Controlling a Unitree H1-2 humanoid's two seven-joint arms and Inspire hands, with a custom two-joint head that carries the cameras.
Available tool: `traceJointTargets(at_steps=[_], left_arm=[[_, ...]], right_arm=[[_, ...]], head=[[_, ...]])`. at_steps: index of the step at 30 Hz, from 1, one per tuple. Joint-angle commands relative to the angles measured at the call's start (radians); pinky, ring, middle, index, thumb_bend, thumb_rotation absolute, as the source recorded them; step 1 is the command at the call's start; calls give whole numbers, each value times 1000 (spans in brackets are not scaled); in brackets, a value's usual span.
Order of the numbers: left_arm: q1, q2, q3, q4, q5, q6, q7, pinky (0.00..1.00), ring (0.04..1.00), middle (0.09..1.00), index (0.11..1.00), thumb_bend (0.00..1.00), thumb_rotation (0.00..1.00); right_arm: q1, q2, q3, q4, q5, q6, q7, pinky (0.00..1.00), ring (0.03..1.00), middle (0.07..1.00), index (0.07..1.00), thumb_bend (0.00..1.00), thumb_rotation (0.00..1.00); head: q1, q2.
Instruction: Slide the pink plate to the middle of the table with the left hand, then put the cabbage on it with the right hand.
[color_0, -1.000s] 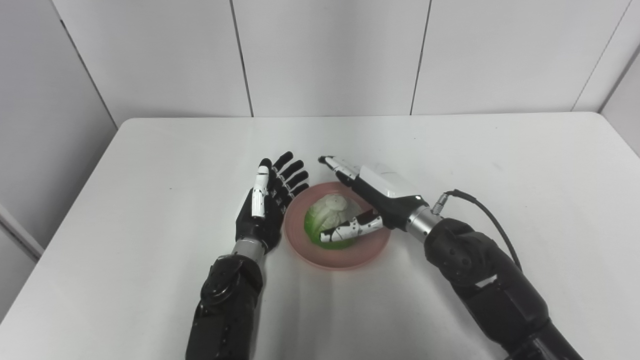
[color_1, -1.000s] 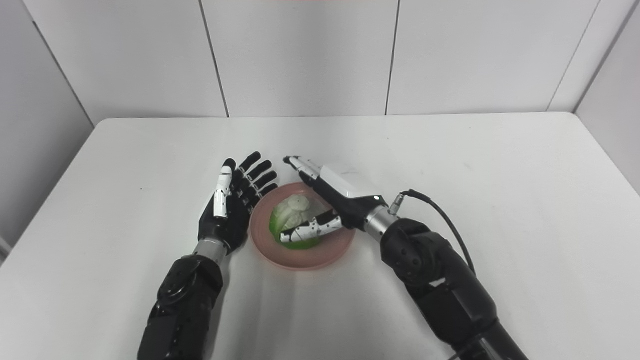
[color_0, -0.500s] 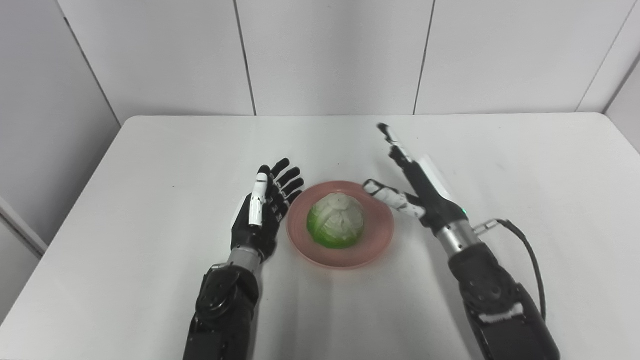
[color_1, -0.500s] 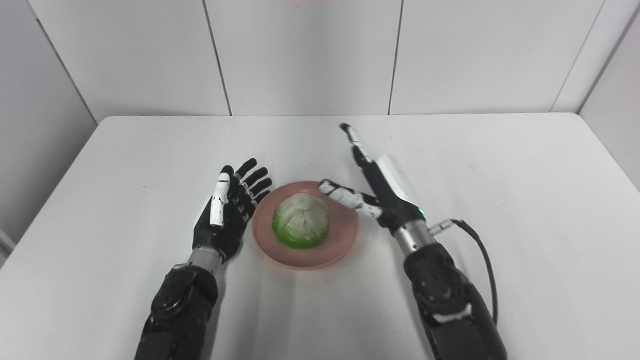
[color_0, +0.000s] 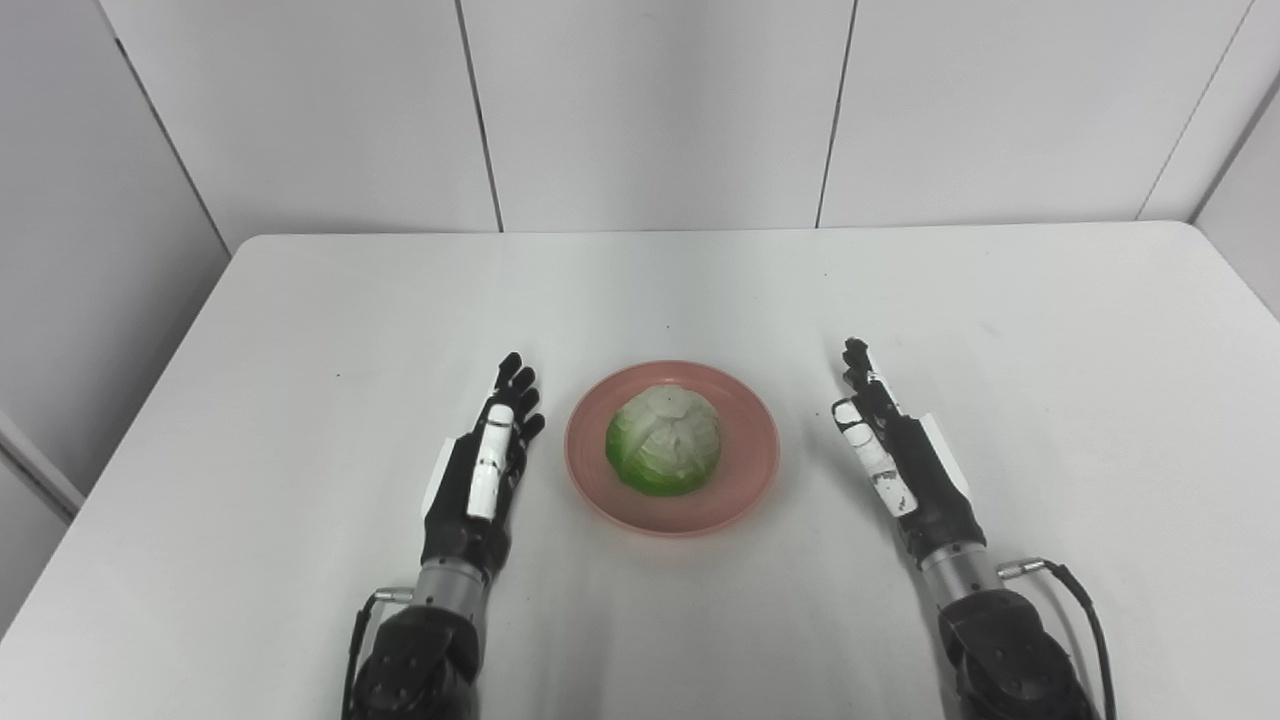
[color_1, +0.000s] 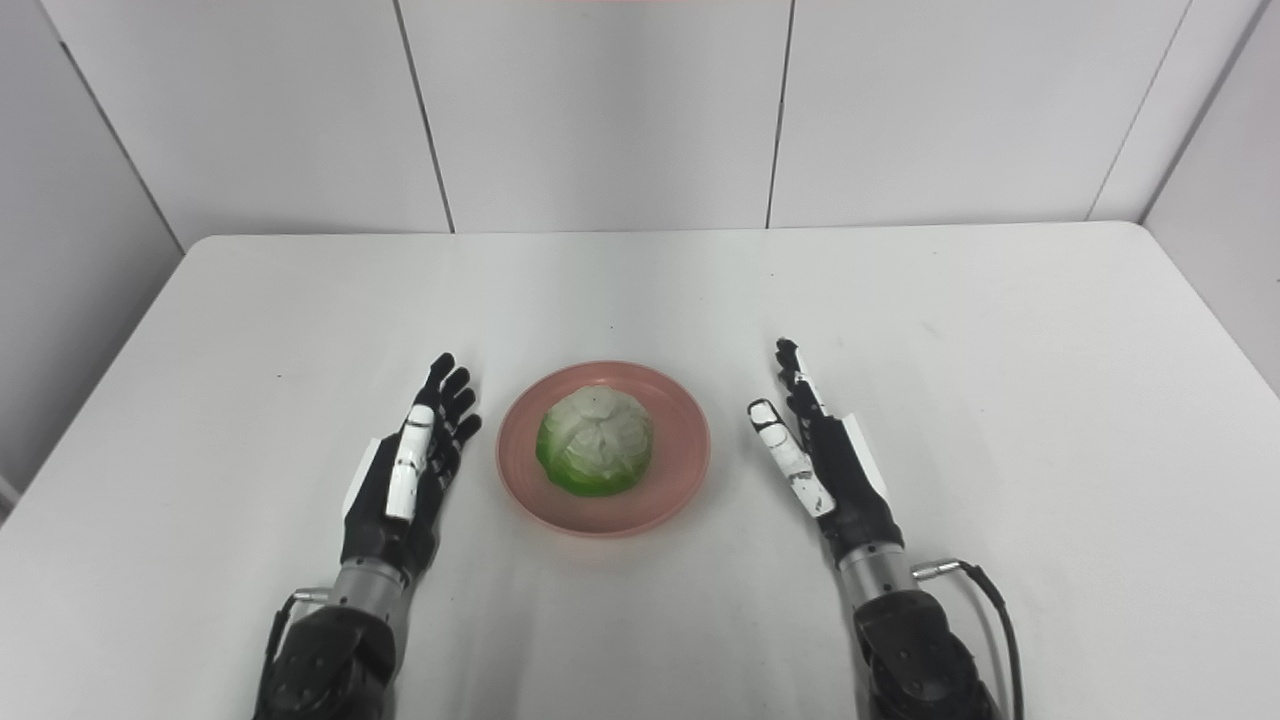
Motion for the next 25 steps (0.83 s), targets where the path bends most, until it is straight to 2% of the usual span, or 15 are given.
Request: traceJointTargets(at_steps=[1,11,22,25], left_arm=[[13,10,-15,-43,25,-29,-10,1000,1000,1000,1000,502,1000],[62,7,-27,-33,18,-45,-11,1000,1000,1000,1000,459,1000],[64,4,-22,-7,-2,-41,-19,1000,988,991,987,444,1000],[65,6,-20,-12,-4,-17,-17,1000,987,988,985,442,1000]], right_arm=[[24,18,-2,-6,32,-15,3,1000,1000,1000,1000,504,1000],[46,10,-1,7,65,-43,22,1000,1000,1000,1000,318,1000],[55,6,-6,8,81,-33,38,1000,1000,1000,1000,322,1000],[56,7,-8,11,89,-29,43,1000,1000,1000,1000,334,1000]], head=[[1,1],[-1,-2],[1,-10],[-2,-7]])
